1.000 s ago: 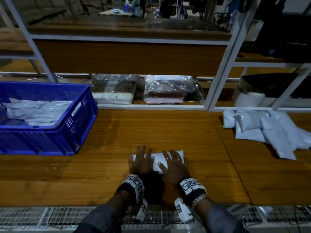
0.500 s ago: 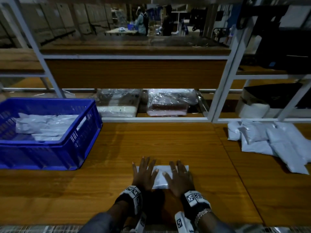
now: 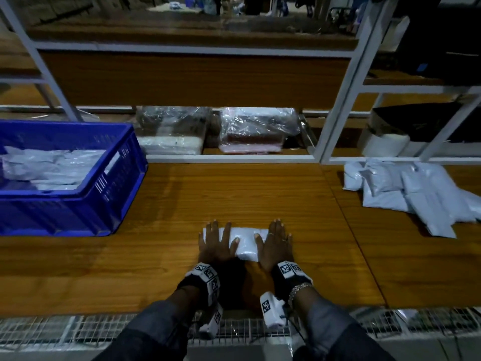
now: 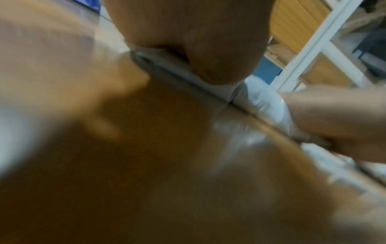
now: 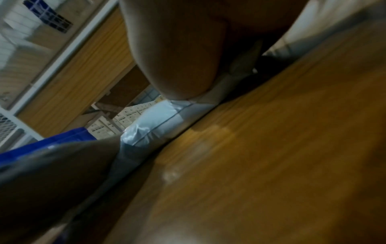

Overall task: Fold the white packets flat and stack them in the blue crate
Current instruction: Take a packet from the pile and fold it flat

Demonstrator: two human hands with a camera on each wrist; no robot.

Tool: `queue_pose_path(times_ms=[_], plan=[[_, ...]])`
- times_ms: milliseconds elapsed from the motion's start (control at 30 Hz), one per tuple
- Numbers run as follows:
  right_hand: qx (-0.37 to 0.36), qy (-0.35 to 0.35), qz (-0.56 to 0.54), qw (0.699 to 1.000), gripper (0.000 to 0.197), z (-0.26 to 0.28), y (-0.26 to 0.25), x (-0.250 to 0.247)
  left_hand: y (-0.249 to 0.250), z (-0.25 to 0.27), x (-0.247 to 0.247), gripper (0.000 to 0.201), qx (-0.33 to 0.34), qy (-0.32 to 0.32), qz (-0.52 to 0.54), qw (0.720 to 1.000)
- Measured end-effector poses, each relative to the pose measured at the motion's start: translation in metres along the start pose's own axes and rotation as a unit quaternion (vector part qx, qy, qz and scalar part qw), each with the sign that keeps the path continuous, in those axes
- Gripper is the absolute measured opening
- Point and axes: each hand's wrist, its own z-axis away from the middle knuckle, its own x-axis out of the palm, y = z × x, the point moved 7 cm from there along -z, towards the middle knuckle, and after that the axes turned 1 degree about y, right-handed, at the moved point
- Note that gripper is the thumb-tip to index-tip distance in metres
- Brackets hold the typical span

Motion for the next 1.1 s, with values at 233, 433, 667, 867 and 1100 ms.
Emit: queue_pose_path(times_ms=[233, 433, 667, 867, 1100], plan=[[-0.120, 0.016, 0.058, 0.991, 0.067, 0.009, -0.033, -0.003, 0.012, 0.018, -0.036, 0.068, 0.029, 0.064, -0.030, 0.997], [-0.153, -0.025, 0.134, 0.979, 0.067, 0.010, -0.045, 0.021, 0.009, 0.013, -0.009, 0.051, 0.052, -0.019, -0.069, 0.996], [-0.161, -0.023, 0.168, 0.972, 0.070, 0.010, -0.052, 0.028, 0.005, 0.004, 0.012, 0.052, 0.033, -0.071, -0.074, 0.994], [-0.117, -0.009, 0.109, 0.987, 0.072, 0.008, -0.028, 0.002, -0.010, 0.009, -0.016, 0.063, -0.035, -0.083, -0.086, 0.992], [-0.067, -0.032, 0.079, 0.994, 0.071, 0.001, -0.013, 0.006, -0.017, 0.008, -0.008, 0.080, -0.028, -0.068, -0.024, 0.997]])
